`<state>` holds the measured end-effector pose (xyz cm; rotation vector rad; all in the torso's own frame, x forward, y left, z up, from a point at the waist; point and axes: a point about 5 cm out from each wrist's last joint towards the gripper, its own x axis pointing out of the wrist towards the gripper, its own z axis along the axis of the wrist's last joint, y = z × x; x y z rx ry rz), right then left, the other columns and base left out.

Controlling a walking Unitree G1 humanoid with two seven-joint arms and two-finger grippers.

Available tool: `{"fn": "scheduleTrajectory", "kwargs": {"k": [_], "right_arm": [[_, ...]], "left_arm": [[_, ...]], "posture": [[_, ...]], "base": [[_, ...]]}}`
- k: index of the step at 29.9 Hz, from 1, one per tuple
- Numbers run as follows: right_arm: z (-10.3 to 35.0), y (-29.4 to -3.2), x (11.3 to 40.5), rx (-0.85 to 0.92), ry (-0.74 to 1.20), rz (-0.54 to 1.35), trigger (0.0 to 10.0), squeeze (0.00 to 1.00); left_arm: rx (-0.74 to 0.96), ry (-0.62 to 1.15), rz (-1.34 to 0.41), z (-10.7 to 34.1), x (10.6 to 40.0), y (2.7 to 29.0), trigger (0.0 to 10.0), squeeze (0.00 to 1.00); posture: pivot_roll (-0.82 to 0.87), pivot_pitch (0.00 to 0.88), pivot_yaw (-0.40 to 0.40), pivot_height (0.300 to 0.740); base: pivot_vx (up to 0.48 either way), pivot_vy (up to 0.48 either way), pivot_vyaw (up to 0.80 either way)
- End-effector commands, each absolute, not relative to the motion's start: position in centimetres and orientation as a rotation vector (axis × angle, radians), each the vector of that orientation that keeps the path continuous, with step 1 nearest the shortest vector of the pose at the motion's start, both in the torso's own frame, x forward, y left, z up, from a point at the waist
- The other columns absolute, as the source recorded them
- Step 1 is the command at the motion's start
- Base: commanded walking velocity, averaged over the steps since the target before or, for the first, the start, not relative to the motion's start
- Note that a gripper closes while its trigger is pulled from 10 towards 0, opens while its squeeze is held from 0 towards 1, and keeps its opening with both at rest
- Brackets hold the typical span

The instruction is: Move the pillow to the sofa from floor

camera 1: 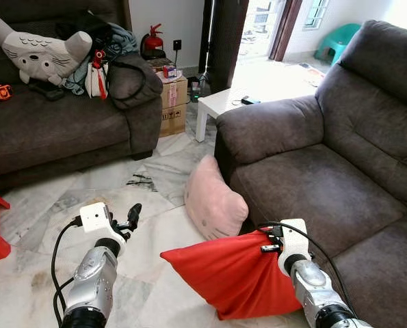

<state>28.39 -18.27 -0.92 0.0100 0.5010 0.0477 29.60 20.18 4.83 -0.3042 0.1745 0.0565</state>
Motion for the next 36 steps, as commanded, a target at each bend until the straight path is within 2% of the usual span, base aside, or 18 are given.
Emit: {"fn": "scheduleTrajectory", "kwargs": {"k": [1,25,36], "right_arm": [[1.3,-18.9,30.0,0.057,0.368,0.000,10.0,0.00],[1.7,-17.4,30.7,0.038,0.361,0.027,10.0,0.00],[2.2,-17.1,31.2,0.040,0.346,0.027,10.0,0.00]], "left_arm": [[-0.292,0.168,0.042,4.9,29.6,19.8,10.0,0.00],[-0.298,0.156,0.060,4.9,29.6,19.6,10.0,0.00],[-0.303,0.150,0.068,5.0,29.8,19.7,10.0,0.00]], "posture": [[0.14,0.000,-0.119,0.740],[0.14,0.000,-0.124,0.740],[0.14,0.000,-0.123,0.740]], "base": [[0.000,0.000,-0.79],[0.000,0.000,-0.77],[0.000,0.162,-0.78]]}}
